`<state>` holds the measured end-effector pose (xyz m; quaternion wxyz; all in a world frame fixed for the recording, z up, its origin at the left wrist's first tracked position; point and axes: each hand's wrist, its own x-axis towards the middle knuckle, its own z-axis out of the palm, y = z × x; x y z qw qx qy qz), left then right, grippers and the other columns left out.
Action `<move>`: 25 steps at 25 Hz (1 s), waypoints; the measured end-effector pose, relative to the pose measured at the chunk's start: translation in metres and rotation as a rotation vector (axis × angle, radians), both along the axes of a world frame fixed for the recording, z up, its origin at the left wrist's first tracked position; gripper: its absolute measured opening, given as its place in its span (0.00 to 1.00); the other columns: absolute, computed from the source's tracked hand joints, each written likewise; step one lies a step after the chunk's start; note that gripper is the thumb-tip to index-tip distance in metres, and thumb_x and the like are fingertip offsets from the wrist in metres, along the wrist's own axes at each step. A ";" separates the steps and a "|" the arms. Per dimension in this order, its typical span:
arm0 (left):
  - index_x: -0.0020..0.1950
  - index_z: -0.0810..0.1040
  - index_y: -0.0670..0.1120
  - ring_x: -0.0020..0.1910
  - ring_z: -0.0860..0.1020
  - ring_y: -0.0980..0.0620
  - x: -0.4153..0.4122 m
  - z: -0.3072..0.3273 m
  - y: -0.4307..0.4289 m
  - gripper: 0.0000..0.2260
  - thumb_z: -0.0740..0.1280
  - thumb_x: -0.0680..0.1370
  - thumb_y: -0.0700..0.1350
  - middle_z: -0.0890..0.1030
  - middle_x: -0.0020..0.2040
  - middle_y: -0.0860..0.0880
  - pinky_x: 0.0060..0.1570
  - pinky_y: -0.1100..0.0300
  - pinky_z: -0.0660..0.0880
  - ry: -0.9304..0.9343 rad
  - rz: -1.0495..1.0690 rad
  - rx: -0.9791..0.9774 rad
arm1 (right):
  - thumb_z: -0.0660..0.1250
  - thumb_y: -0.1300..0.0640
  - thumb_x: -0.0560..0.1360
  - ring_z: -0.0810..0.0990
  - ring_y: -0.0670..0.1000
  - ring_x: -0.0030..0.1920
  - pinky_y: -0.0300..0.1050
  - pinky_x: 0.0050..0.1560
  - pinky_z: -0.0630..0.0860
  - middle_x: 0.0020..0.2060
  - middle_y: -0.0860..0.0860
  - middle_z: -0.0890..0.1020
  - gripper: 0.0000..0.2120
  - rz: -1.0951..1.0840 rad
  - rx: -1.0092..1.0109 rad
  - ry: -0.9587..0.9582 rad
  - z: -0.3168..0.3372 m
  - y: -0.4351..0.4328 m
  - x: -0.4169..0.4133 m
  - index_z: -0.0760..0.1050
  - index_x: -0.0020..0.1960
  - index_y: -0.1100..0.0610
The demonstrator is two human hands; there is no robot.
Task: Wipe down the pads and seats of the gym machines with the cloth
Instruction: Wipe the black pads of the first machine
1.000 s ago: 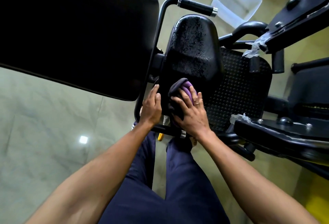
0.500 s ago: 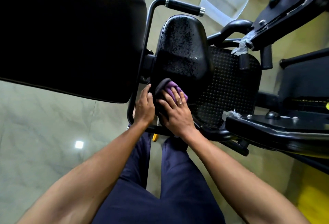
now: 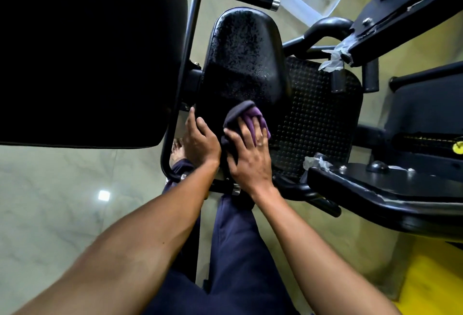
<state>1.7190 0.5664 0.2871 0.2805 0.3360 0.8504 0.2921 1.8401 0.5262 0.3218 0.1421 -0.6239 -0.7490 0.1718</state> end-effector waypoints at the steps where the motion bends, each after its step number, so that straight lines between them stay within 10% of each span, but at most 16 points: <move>1: 0.73 0.73 0.47 0.65 0.77 0.43 0.002 0.000 0.000 0.20 0.55 0.83 0.48 0.78 0.68 0.45 0.60 0.53 0.71 0.033 -0.001 -0.003 | 0.70 0.51 0.76 0.55 0.63 0.81 0.66 0.76 0.60 0.78 0.58 0.65 0.25 -0.043 -0.039 0.014 0.000 -0.021 0.008 0.73 0.73 0.52; 5: 0.73 0.73 0.50 0.60 0.79 0.43 0.006 0.002 -0.002 0.19 0.54 0.84 0.49 0.79 0.67 0.47 0.52 0.50 0.75 0.117 -0.015 -0.017 | 0.65 0.45 0.81 0.55 0.63 0.80 0.53 0.75 0.61 0.80 0.64 0.54 0.34 -0.577 -0.327 0.286 -0.002 -0.023 0.018 0.53 0.81 0.49; 10: 0.73 0.73 0.50 0.59 0.79 0.44 0.007 -0.004 -0.004 0.20 0.54 0.83 0.48 0.79 0.67 0.48 0.49 0.51 0.75 0.161 -0.006 0.030 | 0.67 0.54 0.80 0.67 0.61 0.75 0.57 0.73 0.66 0.74 0.63 0.67 0.31 -0.924 0.022 0.445 -0.022 0.085 0.032 0.61 0.77 0.65; 21: 0.73 0.73 0.48 0.61 0.78 0.44 0.007 -0.008 -0.005 0.19 0.55 0.83 0.46 0.79 0.65 0.47 0.54 0.49 0.75 0.141 0.007 0.055 | 0.71 0.49 0.78 0.60 0.65 0.77 0.62 0.73 0.64 0.76 0.64 0.59 0.34 -0.811 -0.108 0.447 -0.015 0.025 -0.006 0.58 0.76 0.56; 25: 0.73 0.73 0.48 0.61 0.78 0.44 0.006 -0.007 -0.005 0.19 0.55 0.83 0.45 0.79 0.65 0.47 0.55 0.51 0.74 0.123 0.004 0.074 | 0.69 0.47 0.76 0.63 0.66 0.75 0.64 0.74 0.62 0.75 0.61 0.67 0.26 -0.658 0.011 0.199 -0.014 0.081 0.009 0.71 0.72 0.55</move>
